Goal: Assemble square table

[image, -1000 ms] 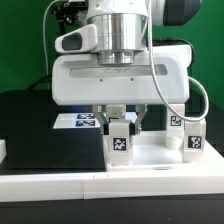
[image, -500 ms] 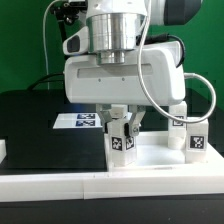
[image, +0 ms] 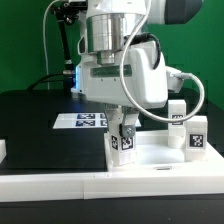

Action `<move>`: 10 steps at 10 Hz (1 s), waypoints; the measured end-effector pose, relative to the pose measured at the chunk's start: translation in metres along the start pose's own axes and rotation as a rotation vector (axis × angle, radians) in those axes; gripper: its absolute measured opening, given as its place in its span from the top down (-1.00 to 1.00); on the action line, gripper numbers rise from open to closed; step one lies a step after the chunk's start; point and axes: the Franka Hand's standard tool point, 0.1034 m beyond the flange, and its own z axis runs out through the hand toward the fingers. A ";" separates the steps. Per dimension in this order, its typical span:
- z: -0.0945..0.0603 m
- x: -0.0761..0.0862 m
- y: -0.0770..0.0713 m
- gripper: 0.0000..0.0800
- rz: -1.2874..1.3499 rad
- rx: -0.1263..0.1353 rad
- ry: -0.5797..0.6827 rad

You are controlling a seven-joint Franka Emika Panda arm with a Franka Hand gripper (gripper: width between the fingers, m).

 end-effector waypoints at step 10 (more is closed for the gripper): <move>0.000 0.001 0.000 -0.62 -0.741 0.001 0.001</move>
Offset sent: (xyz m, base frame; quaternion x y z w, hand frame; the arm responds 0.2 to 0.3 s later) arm 0.0000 0.0052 0.0015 -0.0108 -0.0107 -0.0472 0.9988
